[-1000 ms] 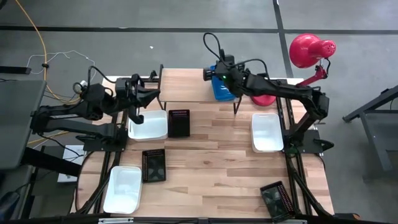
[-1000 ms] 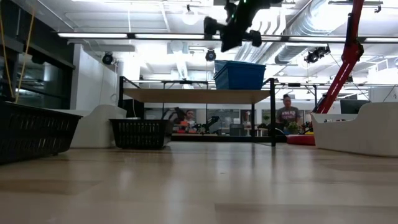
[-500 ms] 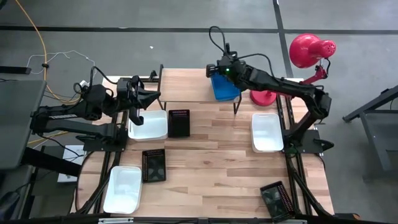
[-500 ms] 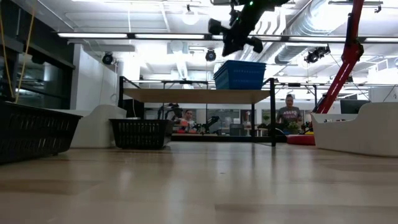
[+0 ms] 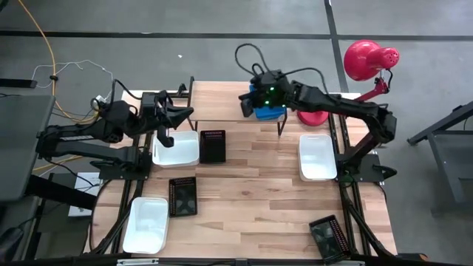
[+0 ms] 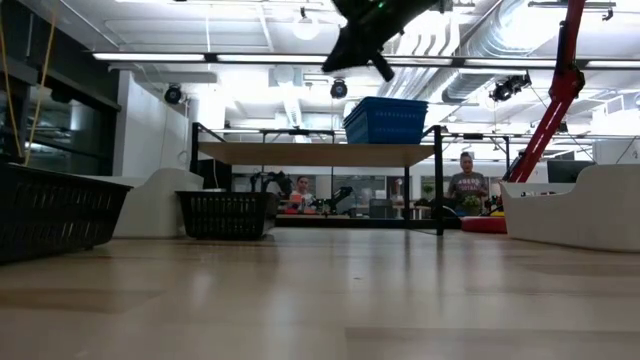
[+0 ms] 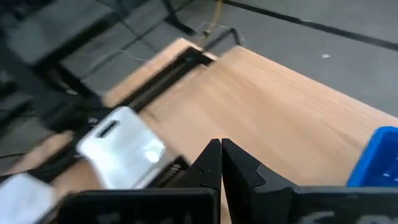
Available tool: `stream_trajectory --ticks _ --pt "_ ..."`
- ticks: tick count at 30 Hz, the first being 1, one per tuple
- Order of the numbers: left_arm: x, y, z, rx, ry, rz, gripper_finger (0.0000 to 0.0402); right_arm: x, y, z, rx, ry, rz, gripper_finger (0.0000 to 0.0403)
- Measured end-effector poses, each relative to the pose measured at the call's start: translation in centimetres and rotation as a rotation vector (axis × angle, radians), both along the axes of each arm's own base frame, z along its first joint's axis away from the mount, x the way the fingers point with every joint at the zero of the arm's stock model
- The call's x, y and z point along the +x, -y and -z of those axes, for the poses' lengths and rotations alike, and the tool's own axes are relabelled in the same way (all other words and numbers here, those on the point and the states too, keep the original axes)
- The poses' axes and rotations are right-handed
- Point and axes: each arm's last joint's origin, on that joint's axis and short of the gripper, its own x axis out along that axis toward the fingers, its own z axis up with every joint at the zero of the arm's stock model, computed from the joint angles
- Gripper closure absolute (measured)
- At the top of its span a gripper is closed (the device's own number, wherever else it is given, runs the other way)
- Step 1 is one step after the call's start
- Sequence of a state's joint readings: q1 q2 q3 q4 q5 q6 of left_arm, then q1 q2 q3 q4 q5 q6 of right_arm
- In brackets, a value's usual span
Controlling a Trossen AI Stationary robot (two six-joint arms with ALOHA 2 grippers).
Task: Stack baskets on shelf by color
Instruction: Put the top center black bin on the shelf
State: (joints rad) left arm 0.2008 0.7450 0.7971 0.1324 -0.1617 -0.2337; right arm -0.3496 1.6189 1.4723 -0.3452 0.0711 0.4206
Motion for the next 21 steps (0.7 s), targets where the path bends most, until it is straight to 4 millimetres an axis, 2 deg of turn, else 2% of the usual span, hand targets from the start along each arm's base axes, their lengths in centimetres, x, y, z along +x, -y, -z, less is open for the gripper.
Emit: stream_trajectory --ticks 8,21 --pt "0.4 -0.2 0.3 -0.01 -0.015 -0.027 0.0401 1.1 1.6 2.9 -0.101 -0.141 0.206 0.0403" --pt "0.4 -0.2 0.2 -0.012 -0.015 -0.051 0.0401 0.8 2.2 3.9 -0.152 -0.249 0.265 0.0403"
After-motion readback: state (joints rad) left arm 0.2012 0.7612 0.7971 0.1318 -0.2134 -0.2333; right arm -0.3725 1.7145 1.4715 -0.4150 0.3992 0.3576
